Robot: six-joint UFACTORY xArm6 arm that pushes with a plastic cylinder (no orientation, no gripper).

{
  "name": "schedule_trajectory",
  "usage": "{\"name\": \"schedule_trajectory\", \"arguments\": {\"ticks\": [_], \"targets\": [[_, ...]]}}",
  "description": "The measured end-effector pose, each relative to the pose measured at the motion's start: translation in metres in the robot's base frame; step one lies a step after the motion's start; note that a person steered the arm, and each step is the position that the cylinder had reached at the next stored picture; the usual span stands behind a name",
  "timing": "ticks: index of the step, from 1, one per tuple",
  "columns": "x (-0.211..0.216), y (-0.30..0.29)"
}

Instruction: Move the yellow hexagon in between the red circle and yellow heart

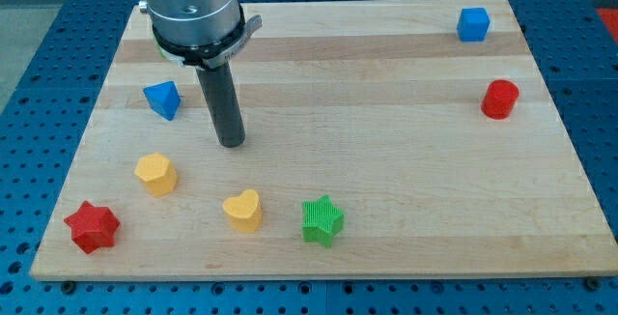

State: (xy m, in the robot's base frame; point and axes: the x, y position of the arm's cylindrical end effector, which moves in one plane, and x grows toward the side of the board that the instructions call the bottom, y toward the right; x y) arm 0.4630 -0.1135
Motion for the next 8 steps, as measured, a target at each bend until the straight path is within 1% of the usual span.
{"name": "schedule_trajectory", "arguments": {"ticks": [1, 2, 4, 5, 7, 8], "targets": [[0.012, -0.005], [0.012, -0.005], [0.016, -0.031], [0.017, -0.031], [0.044, -0.031], [0.080, -0.029]]}}
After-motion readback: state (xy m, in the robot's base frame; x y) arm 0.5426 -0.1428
